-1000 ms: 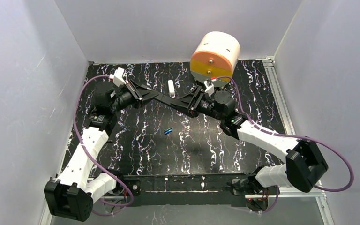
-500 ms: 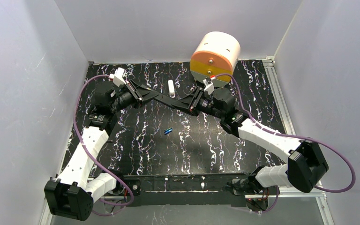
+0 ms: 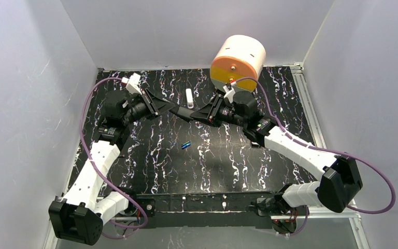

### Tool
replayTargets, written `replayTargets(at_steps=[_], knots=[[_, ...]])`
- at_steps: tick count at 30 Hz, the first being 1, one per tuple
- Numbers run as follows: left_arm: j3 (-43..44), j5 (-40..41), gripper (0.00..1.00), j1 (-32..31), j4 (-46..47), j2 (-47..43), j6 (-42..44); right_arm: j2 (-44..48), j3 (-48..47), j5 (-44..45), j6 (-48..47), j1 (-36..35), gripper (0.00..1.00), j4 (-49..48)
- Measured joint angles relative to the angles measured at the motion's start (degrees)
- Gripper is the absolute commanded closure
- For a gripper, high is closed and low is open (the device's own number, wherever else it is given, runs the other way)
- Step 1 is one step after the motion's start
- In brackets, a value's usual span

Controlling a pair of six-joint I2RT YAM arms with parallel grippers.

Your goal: Load the batteries into the remote control

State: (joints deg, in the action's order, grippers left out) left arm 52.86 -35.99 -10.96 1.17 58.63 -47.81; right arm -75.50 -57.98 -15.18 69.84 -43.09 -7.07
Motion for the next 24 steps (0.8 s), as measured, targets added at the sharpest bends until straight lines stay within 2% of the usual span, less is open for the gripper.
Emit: replayTargets(at_steps=[5,14,24], knots=[[0.00,-0.02,1.00,-0.02,0.11,0.00,1.64,0.04,0.81,0.04,0.39,0.00,0.99,-2.25],[-0.70,0.11,1.00,0.00,0.07,0.22,3.52,0.72,3.80,1.20,0.42,0.07,0.99,-8.87],[-4.07,1.62,1.00,-0.02,-2.54,1.25,6.56,6.88,8.61,7.08,-0.02,0.68,0.99,-13.51]])
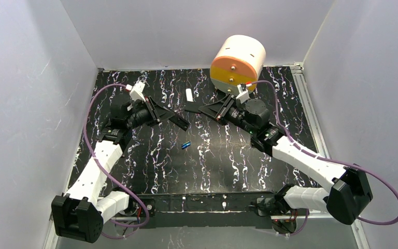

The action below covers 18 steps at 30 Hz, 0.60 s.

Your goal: Load the batteries into the remote control

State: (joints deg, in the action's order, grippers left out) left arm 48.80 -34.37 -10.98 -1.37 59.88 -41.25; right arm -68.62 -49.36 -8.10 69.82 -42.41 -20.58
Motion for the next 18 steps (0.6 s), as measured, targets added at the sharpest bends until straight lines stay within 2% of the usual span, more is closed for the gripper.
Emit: replayTargets(at_steps=[9,14,18], knots=[[-1.44,-0.02,1.00,0.00,-3.26,-0.74,4.26,1.90,4.87,12.61,-4.15,1.62,0.99,15.52],[-1.46,-3.04,1.00,0.00,-3.91,-2.43,7.15,-0.70,10.62,15.17,-4.04,2.29,0.99,20.31],[-1.51,-5.40,1.00,0.00,-4.37,-3.80,8.98,-3.67,14.08,15.47,-4.00,2.43,0.99,20.59]])
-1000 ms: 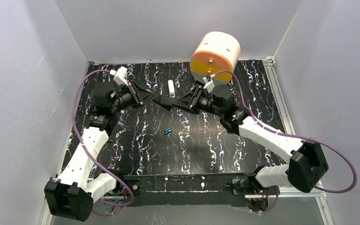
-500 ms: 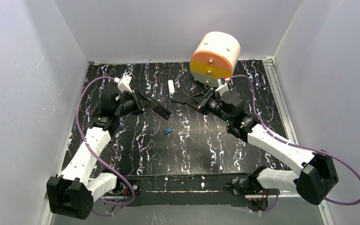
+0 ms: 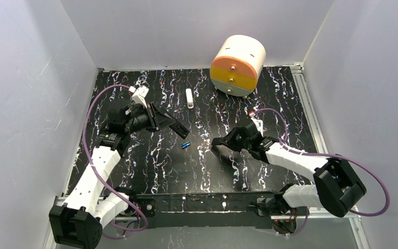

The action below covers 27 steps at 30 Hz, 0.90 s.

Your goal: Load the batteries into the remote control

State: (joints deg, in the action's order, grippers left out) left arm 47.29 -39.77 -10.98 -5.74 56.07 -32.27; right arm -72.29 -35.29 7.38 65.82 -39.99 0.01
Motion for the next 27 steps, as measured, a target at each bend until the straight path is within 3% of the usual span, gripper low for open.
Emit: replayTargets(at_steps=[4,10,16,21,23,27], knots=[[0.00,-0.98,1.00,0.00,-1.01,-1.11,1.33,-1.99,2.27,-0.02,-0.07,0.24,0.96,-0.15],[0.00,-2.78,1.00,0.00,-2.51,-2.62,3.61,-2.54,2.80,0.42,-0.22,0.28,0.52,0.68],[0.00,-9.42,1.00,0.00,-1.55,-4.09,6.03,-0.79,2.45,3.15,-2.97,0.37,0.29,8.59],[0.00,-12.15,1.00,0.00,-1.60,-4.13,7.19,1.53,-2.69,3.08,-9.18,0.50,0.17,15.58],[0.00,-13.18,1.00,0.00,-1.44,-4.09,7.19,3.52,-5.60,1.03,-14.45,0.57,0.07,16.17],[0.00,-15.63,1.00,0.00,0.52,-3.98,6.19,8.15,-10.01,-14.36,-26.51,0.81,0.03,10.23]])
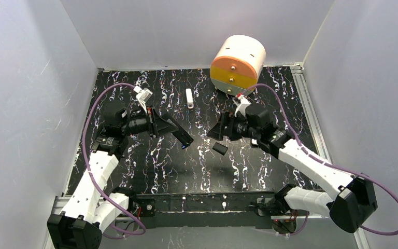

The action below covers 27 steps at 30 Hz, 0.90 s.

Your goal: Load the batteries into the remote control

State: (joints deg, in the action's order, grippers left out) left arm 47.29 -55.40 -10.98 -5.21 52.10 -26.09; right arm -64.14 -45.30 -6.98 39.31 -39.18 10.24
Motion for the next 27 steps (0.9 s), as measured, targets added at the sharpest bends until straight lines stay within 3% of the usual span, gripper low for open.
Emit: replayTargets(at_steps=[5,10,17,27], knots=[[0.00,-3.43,1.00,0.00,4.79,0.96,-3.02,-0.48,-5.22,-21.09,-6.71,-0.24,0.03,-9.75],[0.00,-6.60,1.00,-0.11,6.10,1.14,-3.96,-3.89,-5.81,-35.71,-6.32,-0.72,0.10,-19.28],[0.02,-9.90,1.00,-0.46,6.51,1.25,-4.85,-8.39,-9.44,-42.21,-7.93,-3.45,0.20,-20.74],[0.79,-11.08,1.00,-0.63,6.84,1.25,-8.28,-11.54,-11.54,-42.64,-6.43,-7.08,0.61,-23.61]])
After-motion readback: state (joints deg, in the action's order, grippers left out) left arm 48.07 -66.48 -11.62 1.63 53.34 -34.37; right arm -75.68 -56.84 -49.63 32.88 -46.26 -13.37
